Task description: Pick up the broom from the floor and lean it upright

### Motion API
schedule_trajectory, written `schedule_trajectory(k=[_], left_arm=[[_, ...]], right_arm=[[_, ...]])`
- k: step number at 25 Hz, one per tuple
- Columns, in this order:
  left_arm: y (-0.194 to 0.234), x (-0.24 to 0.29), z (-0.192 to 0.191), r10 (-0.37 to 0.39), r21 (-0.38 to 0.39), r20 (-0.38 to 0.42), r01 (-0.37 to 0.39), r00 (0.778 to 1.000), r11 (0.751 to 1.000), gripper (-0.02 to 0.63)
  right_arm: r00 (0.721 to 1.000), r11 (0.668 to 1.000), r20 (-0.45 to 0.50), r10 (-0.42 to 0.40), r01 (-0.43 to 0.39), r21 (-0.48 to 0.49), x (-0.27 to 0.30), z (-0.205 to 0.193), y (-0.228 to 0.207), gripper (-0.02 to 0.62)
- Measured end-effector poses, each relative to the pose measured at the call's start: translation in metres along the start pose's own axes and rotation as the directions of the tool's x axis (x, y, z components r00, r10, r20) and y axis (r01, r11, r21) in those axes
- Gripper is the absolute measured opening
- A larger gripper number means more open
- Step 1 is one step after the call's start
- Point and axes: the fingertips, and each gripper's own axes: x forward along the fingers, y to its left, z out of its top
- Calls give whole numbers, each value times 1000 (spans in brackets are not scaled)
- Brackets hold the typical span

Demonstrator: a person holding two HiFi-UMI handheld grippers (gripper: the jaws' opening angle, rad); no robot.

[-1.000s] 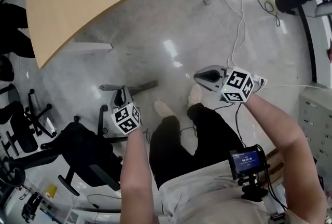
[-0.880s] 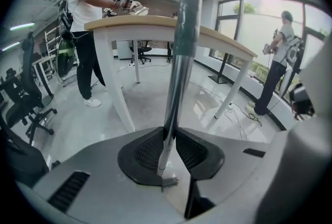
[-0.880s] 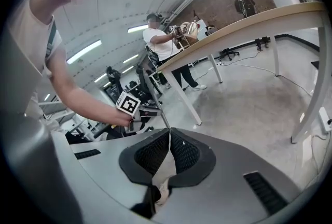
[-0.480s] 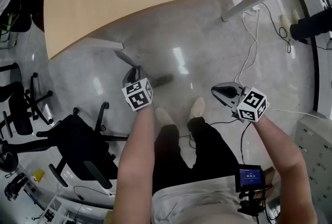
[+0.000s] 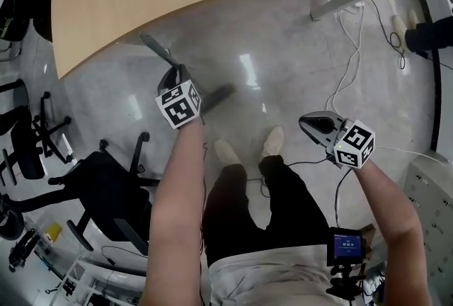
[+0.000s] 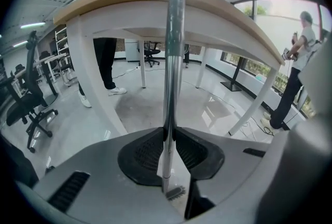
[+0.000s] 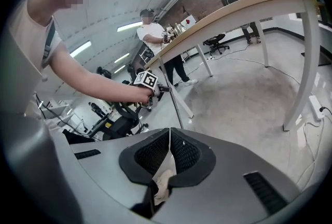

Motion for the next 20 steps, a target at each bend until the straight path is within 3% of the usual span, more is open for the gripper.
schedule_trajectory(k=[8, 15, 20], left_arm=[[8, 1, 12, 34, -14, 45, -33, 998, 999, 77], [10, 5, 14, 61, 49, 47, -63, 997, 997, 78], [14, 6, 14, 75, 65, 49, -78, 996, 995, 143]], right_arm=[[999, 1000, -32, 6, -6, -6, -2, -1, -2, 18], [999, 1000, -45, 3, -3, -7, -1, -2, -4, 18], [999, 1000, -50, 3, -3, -10, -1, -3, -3, 18]])
